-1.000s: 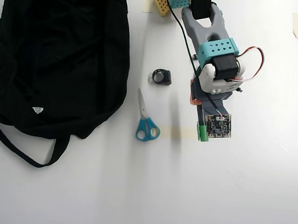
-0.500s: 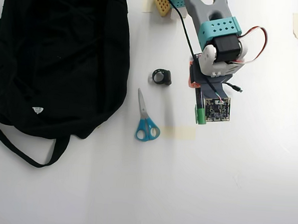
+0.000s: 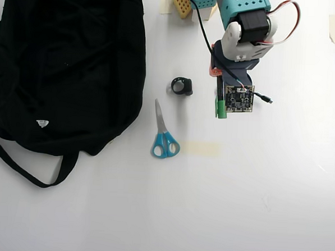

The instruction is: Put the green marker into the black bag

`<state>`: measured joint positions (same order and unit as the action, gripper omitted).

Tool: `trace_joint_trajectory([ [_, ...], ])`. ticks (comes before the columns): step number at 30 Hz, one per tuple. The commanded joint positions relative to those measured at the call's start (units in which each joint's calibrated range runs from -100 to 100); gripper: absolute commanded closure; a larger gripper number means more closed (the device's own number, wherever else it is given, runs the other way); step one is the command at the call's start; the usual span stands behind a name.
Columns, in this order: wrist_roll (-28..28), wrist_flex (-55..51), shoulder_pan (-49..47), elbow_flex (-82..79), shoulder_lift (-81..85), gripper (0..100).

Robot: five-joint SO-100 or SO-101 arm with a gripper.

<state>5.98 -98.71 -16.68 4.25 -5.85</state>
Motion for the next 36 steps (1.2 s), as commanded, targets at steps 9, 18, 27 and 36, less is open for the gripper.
trace_joint_trajectory([
  [9,0.05,3.88,2.32,-8.83,13.82,98],
  [18,0.10,4.22,6.73,-11.52,18.55,98],
  [27,0.10,4.31,15.56,-10.53,18.97,98],
  [36,0.10,6.21,27.82,-10.53,18.88,98],
])
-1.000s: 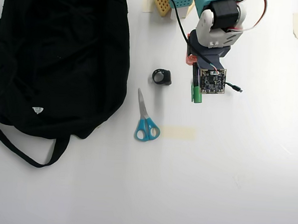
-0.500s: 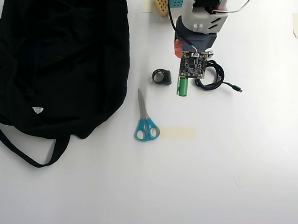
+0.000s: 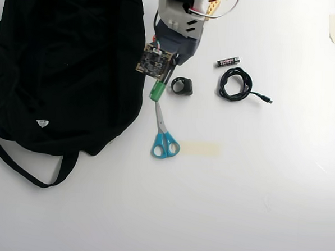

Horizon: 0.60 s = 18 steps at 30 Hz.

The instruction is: Put the green marker into the black bag

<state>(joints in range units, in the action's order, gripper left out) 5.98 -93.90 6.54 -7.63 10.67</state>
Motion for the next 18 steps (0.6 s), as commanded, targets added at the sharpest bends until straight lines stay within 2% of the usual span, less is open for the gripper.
trace_joint_trajectory([
  [1,0.15,1.91,6.40,1.34,2.36,98],
  [10,3.40,4.15,20.31,1.07,1.20,98],
  [18,3.46,4.24,34.97,0.80,1.12,98],
])
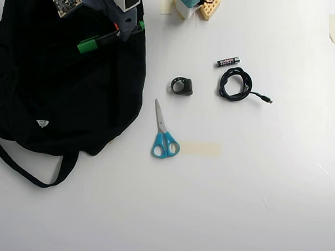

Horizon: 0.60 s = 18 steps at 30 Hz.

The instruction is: Put the green marker into the black bag

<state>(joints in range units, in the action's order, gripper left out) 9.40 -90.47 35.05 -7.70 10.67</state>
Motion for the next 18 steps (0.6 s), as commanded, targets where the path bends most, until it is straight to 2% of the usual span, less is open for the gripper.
trace_joint_trajectory([
  [1,0.09,1.41,9.08,1.06,1.12,98],
  [4,2.08,6.66,17.08,0.70,1.12,98],
  [7,1.56,10.62,21.35,0.52,0.53,98],
  [14,-0.07,12.52,23.29,13.19,-23.78,98],
  [18,-0.80,12.52,23.44,15.79,-27.02,98],
])
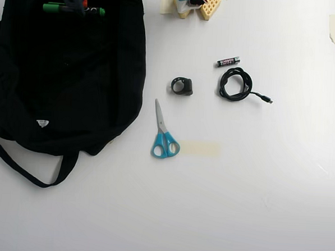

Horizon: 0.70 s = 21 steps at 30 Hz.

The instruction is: Put the green marker into the black bag

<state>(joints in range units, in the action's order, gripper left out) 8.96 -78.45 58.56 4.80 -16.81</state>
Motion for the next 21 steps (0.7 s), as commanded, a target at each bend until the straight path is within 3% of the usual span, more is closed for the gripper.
trace_joint_trajectory([
  [1,-0.31,0.50,-0.07,3.29,0.46,98],
  [6,-0.15,-0.11,-0.37,2.93,0.46,82],
  [12,0.84,-2.69,-2.09,3.20,1.79,81],
  [14,0.48,-5.28,-7.18,3.29,1.96,72],
  [21,0.95,-11.05,-24.68,3.38,22.54,72],
])
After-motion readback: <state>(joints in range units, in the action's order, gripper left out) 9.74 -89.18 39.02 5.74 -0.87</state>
